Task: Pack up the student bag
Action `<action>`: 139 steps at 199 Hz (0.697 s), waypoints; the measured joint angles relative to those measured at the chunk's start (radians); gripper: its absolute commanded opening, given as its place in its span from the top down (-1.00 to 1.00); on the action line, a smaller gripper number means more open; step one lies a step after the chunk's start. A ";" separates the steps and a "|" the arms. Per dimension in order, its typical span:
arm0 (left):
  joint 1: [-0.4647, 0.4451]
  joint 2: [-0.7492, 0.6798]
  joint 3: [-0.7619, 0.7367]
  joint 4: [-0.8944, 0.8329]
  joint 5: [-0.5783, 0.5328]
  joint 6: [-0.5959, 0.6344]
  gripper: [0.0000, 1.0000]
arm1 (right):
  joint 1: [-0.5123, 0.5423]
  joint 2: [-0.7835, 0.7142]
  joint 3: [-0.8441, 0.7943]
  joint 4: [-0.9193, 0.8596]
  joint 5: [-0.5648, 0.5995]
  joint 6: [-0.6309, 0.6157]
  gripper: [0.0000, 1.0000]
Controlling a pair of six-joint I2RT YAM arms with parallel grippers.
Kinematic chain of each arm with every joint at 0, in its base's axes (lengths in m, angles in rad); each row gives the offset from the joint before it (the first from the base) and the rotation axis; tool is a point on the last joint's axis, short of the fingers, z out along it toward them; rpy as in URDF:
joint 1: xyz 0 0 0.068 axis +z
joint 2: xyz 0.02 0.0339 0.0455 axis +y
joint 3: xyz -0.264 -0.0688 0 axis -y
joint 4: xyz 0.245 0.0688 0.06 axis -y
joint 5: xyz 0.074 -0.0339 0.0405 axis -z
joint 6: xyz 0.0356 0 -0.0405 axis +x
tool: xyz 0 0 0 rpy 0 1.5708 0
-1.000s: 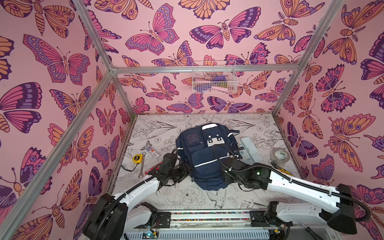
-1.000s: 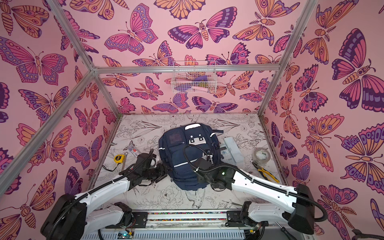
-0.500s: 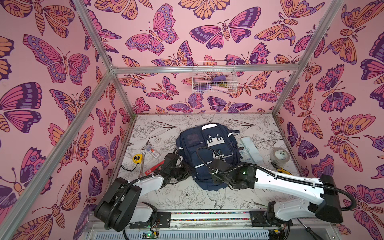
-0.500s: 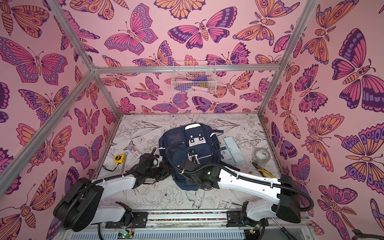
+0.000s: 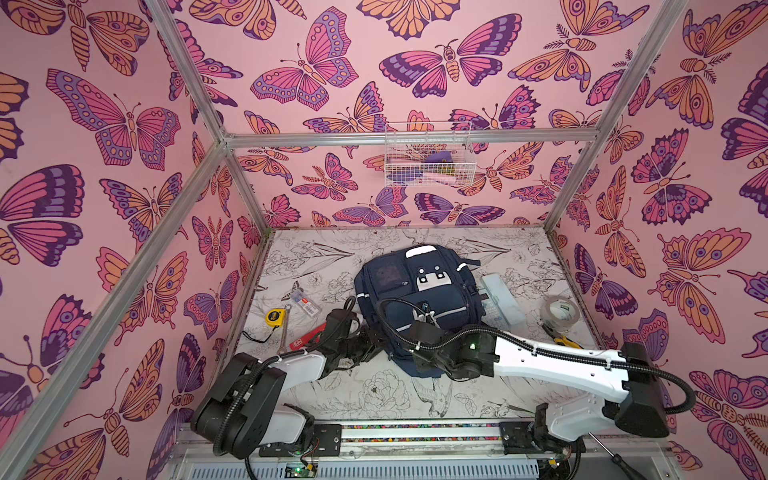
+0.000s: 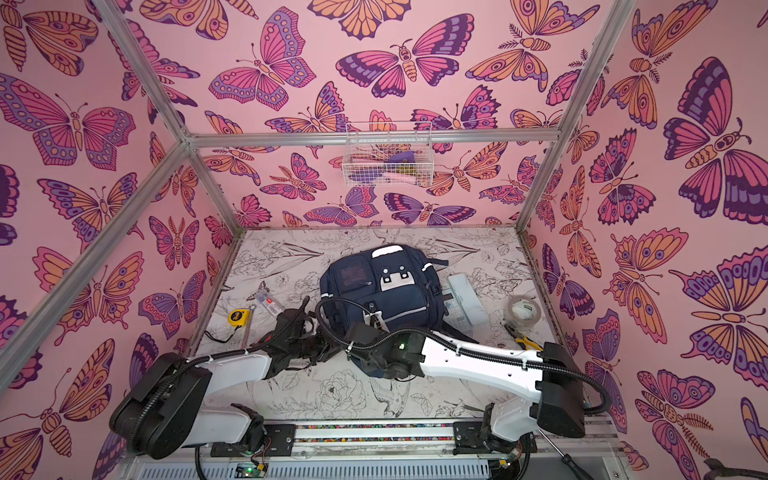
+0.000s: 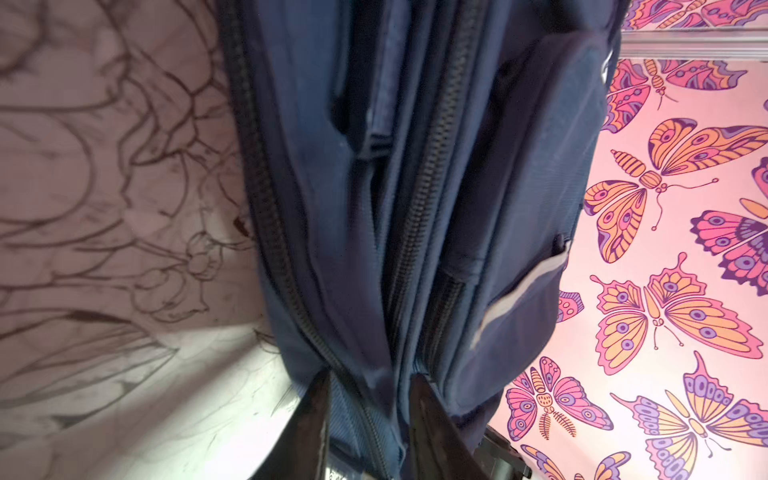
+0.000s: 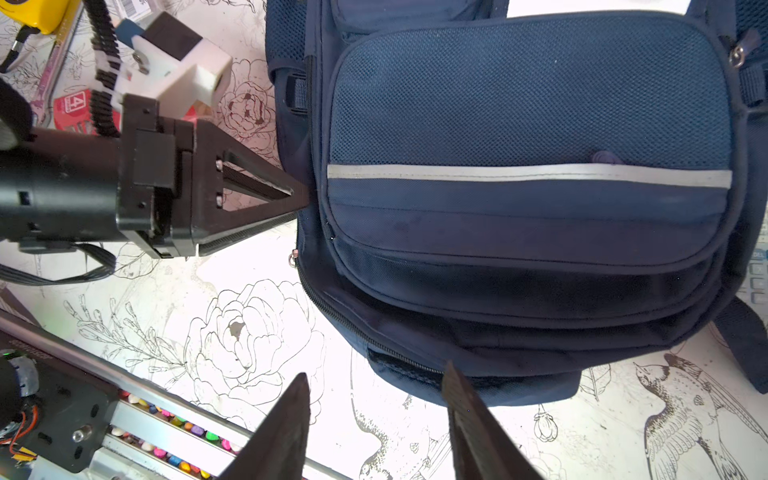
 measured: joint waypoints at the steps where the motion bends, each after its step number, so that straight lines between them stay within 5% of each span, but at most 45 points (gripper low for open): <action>1: 0.001 0.003 0.000 0.000 0.002 0.000 0.53 | 0.000 0.000 0.000 0.000 -0.001 0.000 -0.07; 39: 0.019 0.114 0.002 0.161 0.072 -0.076 1.00 | 0.022 0.051 0.021 0.002 -0.050 0.000 0.10; 85: 0.023 0.160 -0.007 0.451 0.115 -0.246 1.00 | 0.034 0.124 0.117 0.007 -0.123 0.000 0.47; 139: 0.014 -0.015 -0.005 0.431 0.091 -0.279 1.00 | 0.032 0.241 0.208 0.006 -0.131 0.032 0.65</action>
